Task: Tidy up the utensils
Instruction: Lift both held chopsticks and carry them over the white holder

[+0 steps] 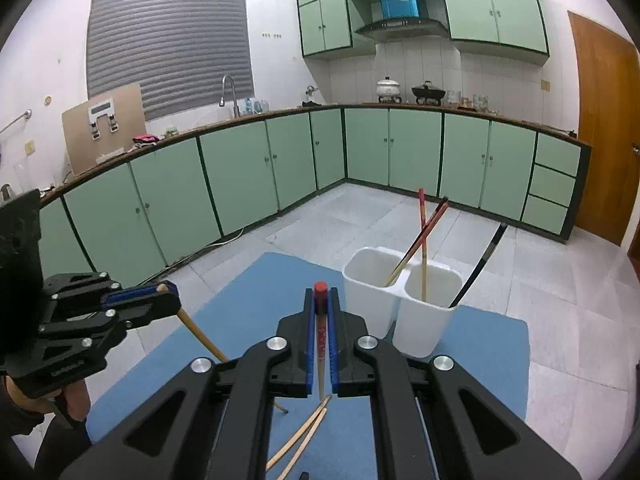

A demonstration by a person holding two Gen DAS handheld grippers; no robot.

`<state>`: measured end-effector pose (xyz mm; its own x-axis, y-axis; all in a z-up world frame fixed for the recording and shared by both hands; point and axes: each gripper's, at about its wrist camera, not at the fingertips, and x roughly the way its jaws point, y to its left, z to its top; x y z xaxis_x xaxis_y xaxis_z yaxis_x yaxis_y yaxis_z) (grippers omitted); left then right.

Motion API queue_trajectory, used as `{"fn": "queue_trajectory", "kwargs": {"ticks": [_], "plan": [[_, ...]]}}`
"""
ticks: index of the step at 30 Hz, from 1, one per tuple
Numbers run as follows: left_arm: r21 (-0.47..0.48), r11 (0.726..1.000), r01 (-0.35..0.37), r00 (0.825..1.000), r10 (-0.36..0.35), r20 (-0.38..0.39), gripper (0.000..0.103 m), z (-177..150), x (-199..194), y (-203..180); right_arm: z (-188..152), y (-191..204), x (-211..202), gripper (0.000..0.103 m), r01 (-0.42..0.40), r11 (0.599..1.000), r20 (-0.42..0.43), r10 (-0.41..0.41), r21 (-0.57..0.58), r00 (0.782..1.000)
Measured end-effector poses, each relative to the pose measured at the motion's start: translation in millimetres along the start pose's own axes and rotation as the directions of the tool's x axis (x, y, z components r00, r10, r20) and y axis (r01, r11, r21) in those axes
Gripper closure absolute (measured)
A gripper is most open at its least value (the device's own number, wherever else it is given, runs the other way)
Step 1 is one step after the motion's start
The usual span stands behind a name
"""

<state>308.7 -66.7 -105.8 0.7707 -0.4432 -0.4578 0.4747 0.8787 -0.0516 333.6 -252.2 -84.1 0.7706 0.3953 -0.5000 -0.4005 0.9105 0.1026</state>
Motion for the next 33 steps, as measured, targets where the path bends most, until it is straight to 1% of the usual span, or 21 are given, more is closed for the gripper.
{"fn": "queue_trajectory", "kwargs": {"ticks": [7,14,19,21,29,33], "plan": [[0.003,1.000,0.005,1.000,-0.005,0.010,0.097,7,-1,1,11,-1,-11,0.097,0.004,1.000,0.007,-0.004,-0.008,1.000],[-0.001,1.000,0.019,0.999,-0.019,0.036,0.097,31,-3,2,36,-7,-21,0.097,0.003,1.000,0.006,-0.003,-0.020,1.000],[0.017,1.000,0.018,0.999,-0.018,0.048,0.097,49,0,2,57,-9,-24,0.097,0.025,0.999,0.009,-0.024,-0.047,1.000],[0.025,1.000,0.014,0.998,-0.015,0.055,0.097,60,4,3,71,-15,-26,0.097,0.042,0.998,0.013,-0.042,-0.054,0.999],[0.031,0.999,0.017,0.992,-0.021,0.128,0.097,137,19,5,134,-49,-35,0.097,0.102,0.994,0.061,-0.101,-0.023,0.993],[0.051,0.999,0.011,0.988,-0.019,0.155,0.097,172,32,-3,151,-64,-24,0.097,0.134,0.991,0.054,-0.133,-0.018,0.990]]}}
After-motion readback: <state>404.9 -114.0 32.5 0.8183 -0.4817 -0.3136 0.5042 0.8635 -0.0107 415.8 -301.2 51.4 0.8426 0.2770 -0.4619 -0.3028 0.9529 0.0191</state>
